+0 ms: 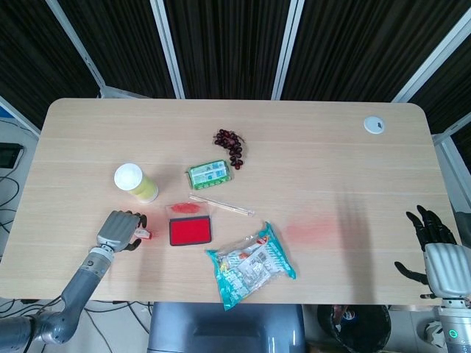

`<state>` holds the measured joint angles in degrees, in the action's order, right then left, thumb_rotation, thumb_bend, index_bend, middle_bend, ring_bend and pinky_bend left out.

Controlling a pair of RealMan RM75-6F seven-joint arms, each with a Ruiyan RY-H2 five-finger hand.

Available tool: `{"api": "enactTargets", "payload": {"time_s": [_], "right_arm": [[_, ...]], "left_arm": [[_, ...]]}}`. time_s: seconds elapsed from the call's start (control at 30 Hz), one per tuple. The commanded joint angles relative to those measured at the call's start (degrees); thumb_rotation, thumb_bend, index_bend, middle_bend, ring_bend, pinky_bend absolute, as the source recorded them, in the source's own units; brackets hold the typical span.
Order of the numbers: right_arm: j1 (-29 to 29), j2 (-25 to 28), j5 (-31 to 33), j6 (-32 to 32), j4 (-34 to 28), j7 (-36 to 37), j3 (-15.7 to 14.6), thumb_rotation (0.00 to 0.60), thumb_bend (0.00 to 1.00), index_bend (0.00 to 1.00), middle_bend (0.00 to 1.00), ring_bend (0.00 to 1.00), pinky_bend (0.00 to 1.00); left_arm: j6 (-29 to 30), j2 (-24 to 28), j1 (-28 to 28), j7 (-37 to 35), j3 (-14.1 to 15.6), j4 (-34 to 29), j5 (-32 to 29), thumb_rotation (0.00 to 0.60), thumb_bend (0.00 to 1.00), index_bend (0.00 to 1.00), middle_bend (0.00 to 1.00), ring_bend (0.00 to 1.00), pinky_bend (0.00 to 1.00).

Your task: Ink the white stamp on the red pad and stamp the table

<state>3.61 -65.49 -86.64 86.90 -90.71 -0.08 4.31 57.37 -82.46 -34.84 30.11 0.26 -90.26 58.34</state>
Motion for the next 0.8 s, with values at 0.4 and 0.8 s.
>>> {"api": "enactTargets", "payload": {"time_s": [0.4, 0.8], "right_arm": [[-0.03, 0.00, 0.22, 0.01, -0.08, 0.02, 0.10, 0.600, 0.18, 0.13, 0.00, 0.00, 0.19], [-0.11, -0.10, 0.23, 0.18, -0.21, -0.68, 0.11, 0.600, 0.17, 0.13, 0.00, 0.00, 0.19]], "left_arm": [[4.36, 3.80, 1.92, 1.09, 0.59, -5.53, 1.70, 0.600, 0.12, 0.08, 0.03, 0.06, 0.13], [20.48, 16.87, 12.89, -11.23, 8.31, -11.56, 22.67, 0.600, 0.11, 0.02, 0.00, 0.01, 0.05]]}}
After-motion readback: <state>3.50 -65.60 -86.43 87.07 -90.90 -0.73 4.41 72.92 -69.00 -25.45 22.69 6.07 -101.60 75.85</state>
